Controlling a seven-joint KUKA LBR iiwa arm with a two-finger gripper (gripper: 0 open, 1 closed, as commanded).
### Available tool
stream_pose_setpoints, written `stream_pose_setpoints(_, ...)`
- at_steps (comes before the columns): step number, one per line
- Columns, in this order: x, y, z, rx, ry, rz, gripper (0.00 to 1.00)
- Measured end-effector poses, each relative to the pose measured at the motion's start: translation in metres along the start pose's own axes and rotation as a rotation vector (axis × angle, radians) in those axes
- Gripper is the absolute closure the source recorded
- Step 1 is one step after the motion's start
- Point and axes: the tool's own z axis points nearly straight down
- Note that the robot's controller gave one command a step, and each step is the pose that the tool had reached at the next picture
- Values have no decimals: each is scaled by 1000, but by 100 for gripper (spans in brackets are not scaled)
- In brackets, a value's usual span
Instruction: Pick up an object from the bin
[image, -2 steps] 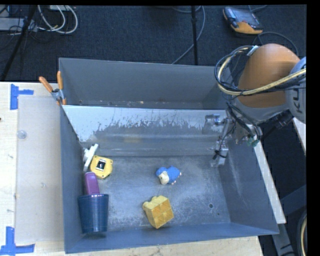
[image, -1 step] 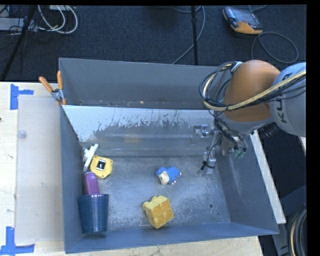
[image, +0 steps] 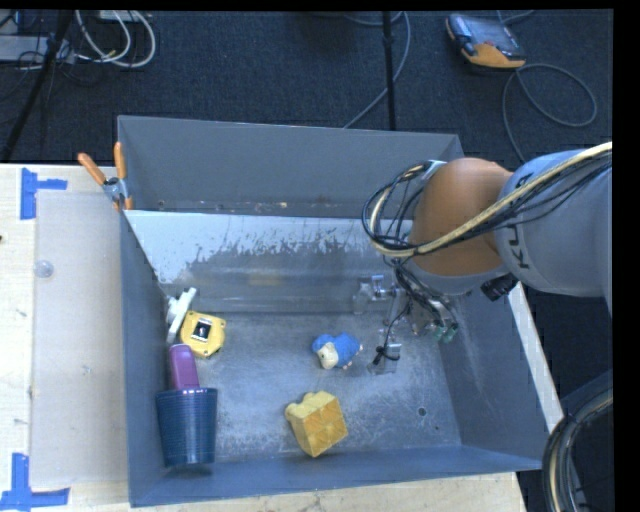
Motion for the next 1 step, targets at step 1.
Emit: stream_pose_setpoints(1,-11,26,39,2,0,-55,0)
